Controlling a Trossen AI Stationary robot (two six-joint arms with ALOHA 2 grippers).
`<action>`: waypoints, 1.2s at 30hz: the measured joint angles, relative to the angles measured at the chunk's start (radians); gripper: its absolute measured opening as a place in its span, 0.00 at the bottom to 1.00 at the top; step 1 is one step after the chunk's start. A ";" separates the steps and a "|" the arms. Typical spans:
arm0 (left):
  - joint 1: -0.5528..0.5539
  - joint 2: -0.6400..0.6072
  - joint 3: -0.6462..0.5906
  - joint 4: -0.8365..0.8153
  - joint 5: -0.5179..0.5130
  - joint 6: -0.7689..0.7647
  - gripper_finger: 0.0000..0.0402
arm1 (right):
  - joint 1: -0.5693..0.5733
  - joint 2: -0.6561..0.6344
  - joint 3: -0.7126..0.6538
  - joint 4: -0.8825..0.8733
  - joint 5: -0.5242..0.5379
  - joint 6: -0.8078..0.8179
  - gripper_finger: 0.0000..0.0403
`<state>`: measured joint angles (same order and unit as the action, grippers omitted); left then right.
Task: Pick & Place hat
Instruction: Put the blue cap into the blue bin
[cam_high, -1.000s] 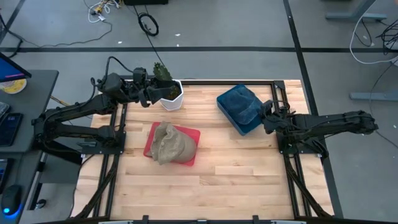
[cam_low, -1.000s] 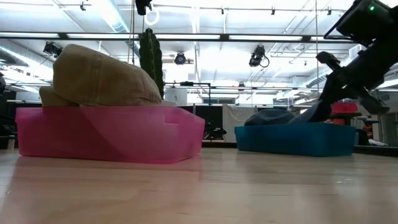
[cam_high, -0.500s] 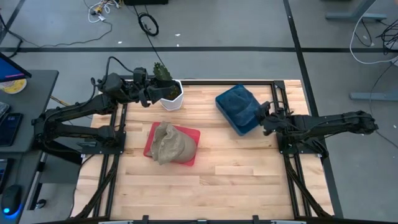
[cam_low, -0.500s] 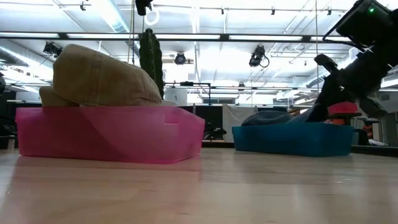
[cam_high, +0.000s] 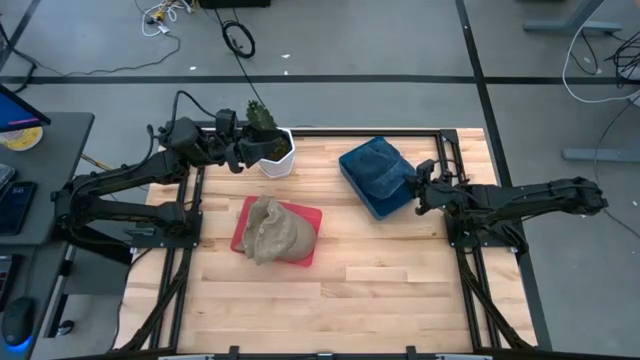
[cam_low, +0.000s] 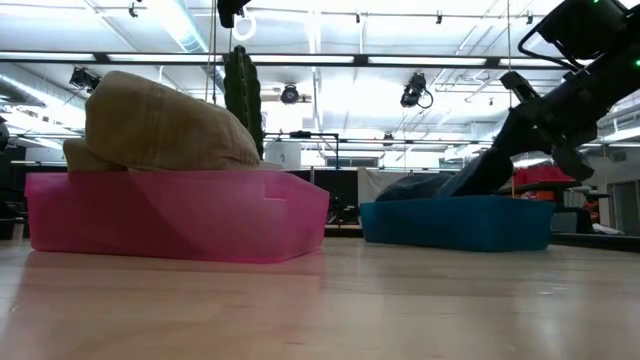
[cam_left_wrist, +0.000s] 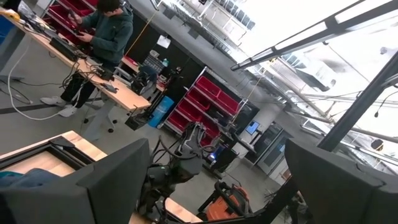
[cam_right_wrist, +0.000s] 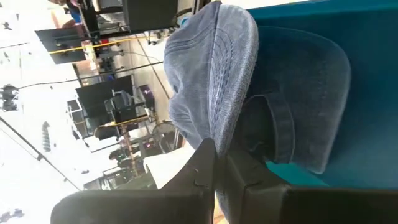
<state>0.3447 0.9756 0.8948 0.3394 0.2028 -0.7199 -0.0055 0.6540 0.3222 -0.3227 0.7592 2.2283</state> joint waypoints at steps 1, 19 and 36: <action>0.000 0.000 0.000 -0.001 0.000 0.001 0.95 | 0.000 0.000 0.000 0.007 0.001 -0.005 0.02; 0.000 0.000 0.000 -0.001 -0.026 0.024 0.95 | 0.000 -0.001 0.000 0.218 0.037 -0.096 0.02; 0.000 0.000 0.000 -0.001 -0.026 0.027 0.95 | 0.000 -0.001 0.001 0.326 0.046 -0.009 0.02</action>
<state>0.3448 0.9756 0.8948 0.3386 0.1764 -0.6930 -0.0051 0.6529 0.3236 0.0034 0.8055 2.2193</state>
